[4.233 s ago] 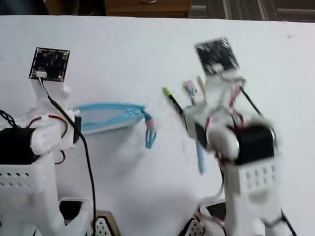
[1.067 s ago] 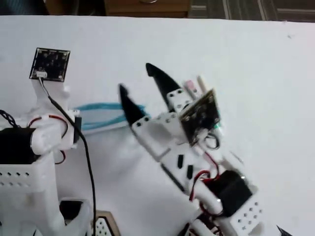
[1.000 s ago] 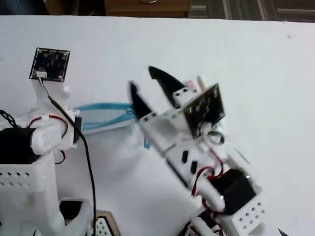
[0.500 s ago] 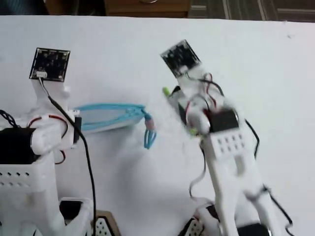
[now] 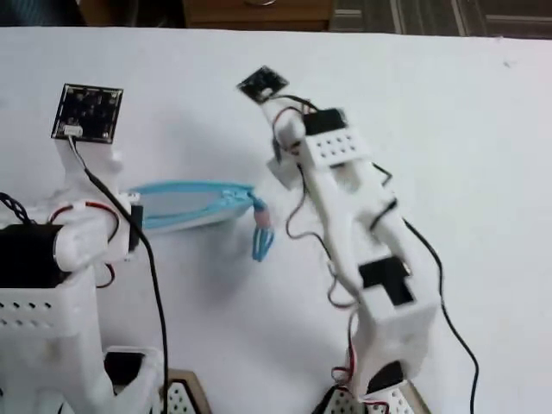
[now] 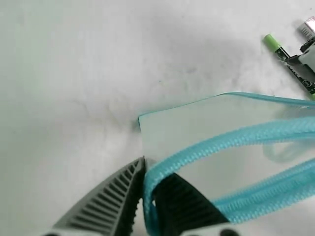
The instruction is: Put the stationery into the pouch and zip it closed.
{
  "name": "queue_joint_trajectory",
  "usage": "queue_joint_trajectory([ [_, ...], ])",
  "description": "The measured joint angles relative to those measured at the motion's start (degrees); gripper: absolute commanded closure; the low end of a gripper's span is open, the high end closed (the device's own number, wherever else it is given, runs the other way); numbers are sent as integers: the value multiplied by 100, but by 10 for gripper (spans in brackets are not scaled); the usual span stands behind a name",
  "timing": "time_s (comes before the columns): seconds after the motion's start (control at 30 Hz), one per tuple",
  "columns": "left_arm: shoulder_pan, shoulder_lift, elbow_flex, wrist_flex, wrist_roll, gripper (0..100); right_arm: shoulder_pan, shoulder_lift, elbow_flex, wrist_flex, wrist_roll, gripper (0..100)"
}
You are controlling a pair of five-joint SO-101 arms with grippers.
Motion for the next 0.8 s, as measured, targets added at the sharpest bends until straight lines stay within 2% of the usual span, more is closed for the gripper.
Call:
queue_joint_trajectory([
  [0.3, 0, 0, 0, 0, 0, 978, 123, 2233, -2303, 765, -176, 864],
  [0.5, 0, 0, 0, 0, 0, 978, 193, 3068, -3921, 1512, -141, 863],
  [0.8, 0, 0, 0, 0, 0, 978, 273, 4141, -4914, 1749, -26, 865],
])
